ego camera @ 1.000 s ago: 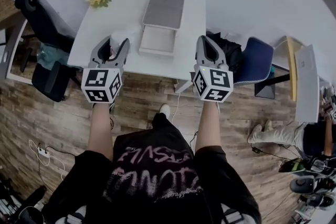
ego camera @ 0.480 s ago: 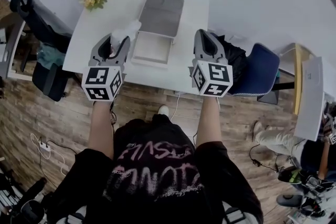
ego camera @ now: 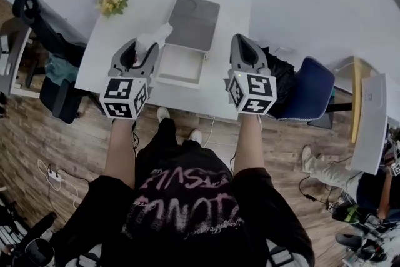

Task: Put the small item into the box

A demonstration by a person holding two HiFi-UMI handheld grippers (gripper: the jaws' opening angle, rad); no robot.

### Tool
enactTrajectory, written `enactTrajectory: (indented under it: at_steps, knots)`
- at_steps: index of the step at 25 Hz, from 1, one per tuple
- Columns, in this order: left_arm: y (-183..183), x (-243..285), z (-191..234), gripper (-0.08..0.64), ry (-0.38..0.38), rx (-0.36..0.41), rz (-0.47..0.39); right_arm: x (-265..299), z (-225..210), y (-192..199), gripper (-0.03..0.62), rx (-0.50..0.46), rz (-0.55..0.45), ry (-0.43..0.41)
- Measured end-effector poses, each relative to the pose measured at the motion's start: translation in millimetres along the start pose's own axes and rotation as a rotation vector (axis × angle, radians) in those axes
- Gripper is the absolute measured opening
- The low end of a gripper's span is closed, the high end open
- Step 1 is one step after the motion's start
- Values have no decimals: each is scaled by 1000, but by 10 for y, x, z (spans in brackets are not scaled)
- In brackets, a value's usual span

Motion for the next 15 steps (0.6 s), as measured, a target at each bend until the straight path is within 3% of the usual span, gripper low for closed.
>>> enactTrajectory:
  at_steps: [15]
  knots:
    - [20,501,0,183,117,25,25,273,-130,4,11,3,12,54]
Point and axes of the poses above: the fingertips, and each gripper's own axes: x forward along the fingers, z to its left, y out of its underside, the point moved 2 cm from there along -x, backward along the fingers, and after that the axes turned 1 degree about y, right-handed, at the moved point
